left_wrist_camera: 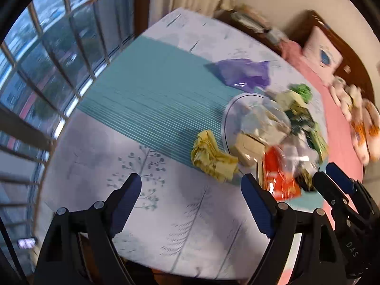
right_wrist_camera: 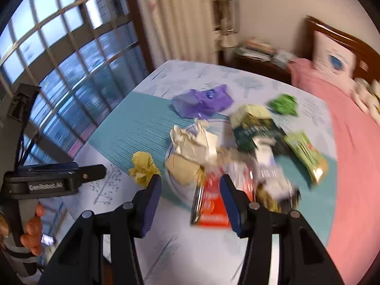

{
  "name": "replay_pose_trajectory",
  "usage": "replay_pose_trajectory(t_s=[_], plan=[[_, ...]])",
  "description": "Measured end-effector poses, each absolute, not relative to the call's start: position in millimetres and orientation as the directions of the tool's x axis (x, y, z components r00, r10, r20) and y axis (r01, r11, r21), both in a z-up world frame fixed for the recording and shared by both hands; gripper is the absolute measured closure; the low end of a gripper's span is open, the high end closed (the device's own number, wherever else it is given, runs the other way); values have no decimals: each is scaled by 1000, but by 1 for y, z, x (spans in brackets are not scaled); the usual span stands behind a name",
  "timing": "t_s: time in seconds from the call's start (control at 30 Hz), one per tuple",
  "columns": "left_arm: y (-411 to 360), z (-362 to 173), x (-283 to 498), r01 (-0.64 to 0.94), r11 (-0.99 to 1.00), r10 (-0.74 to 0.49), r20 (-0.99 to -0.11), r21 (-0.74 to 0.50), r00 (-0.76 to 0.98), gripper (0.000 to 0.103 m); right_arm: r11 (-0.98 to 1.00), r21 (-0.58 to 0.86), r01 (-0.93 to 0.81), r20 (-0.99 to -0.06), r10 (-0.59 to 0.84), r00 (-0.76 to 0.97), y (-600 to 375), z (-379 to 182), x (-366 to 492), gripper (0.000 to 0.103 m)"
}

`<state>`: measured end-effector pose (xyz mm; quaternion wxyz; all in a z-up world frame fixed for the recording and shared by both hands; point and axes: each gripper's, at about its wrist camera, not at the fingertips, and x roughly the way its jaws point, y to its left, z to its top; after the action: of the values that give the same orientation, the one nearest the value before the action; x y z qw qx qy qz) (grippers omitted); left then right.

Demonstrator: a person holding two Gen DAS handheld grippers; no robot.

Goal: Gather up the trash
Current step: 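Grasp the white tissue with the right tool while the left grasps the yellow wrapper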

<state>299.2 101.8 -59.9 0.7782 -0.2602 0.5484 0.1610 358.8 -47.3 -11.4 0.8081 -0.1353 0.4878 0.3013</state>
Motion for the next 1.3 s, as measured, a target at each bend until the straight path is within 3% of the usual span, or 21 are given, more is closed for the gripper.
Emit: replay_pose_trajectory(t_s=[0.37, 0.5, 0.63, 0.67, 0.73, 0.77, 0.87, 1.3], plan=[[99, -126, 343, -665, 715, -65, -968, -216, 244, 23, 647, 135, -751, -929, 346, 131, -11, -72, 432, 52], [99, -143, 346, -686, 695, -82, -972, -213, 218, 40, 619, 141, -773, -937, 335, 97, -4, -88, 437, 52], [99, -150, 345, -701, 678, -92, -972, -221, 217, 50, 595, 169, -786, -938, 341, 57, 0, -99, 438, 54], [98, -150, 346, -698, 680, -93, -971, -223, 220, 54, 591, 177, -787, -937, 346, 49, 1, -101, 439, 63], [97, -151, 346, -694, 685, -90, -971, -221, 219, 71, 585, 187, -789, -936, 350, 38, 2, -104, 440, 73], [97, -152, 346, -695, 684, -93, -971, -222, 218, 71, 583, 194, -789, -934, 354, 32, 2, -104, 441, 81], [97, -151, 344, -700, 678, -86, -970, -224, 227, 73, 569, 226, -791, -923, 384, 13, 2, -102, 442, 84], [99, -94, 308, -672, 717, 30, -955, -186, 296, 75, 538, 186, -822, -866, 486, 122, 8, -47, 406, 86]])
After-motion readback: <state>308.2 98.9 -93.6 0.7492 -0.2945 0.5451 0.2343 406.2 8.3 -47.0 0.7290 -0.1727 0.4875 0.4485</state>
